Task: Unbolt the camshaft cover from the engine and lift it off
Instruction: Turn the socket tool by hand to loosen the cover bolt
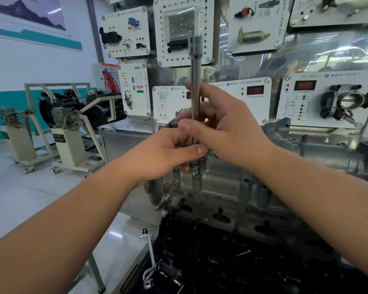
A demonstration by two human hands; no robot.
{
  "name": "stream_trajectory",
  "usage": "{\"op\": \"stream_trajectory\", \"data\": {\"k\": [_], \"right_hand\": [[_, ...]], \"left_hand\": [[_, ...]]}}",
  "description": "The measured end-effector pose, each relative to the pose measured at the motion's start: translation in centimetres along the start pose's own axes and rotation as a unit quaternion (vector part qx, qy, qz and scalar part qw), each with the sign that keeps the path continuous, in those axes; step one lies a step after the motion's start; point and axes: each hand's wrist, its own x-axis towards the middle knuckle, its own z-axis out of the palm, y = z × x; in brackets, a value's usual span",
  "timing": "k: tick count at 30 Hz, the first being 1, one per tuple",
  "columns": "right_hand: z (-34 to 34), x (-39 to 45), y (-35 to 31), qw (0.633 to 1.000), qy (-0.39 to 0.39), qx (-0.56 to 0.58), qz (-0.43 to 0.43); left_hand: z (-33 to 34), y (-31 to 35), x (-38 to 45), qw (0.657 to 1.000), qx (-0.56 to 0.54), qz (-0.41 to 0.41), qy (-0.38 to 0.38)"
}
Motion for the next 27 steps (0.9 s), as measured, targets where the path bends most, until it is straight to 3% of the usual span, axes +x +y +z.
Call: {"op": "stream_trajectory", "data": {"k": [3, 17, 22, 27], "right_hand": [[-0.1, 0.1, 0.1, 0.999, 0.023, -0.032, -0.017], [-0.2, 0.4, 0.5, 0.997, -0.052, -0.027, 0.049], [-0.8, 0.8, 0.9, 0.987, -0.129, -0.005, 0.1], [-1.8, 1.2, 1.7, 0.96, -0.219, -0.104, 0.139]], "left_hand": [[0.3, -0.1, 0.2, 1.0, 0.012, 0.002, 0.025], [0.0, 0.1, -0.6, 0.999, 0.018, 0.034, 0.028], [-0.4, 0.2, -0.6, 0.996, -0.048, 0.015, 0.079], [-0.7, -0.3, -0.3, 0.975, -0.152, -0.023, 0.161]]}}
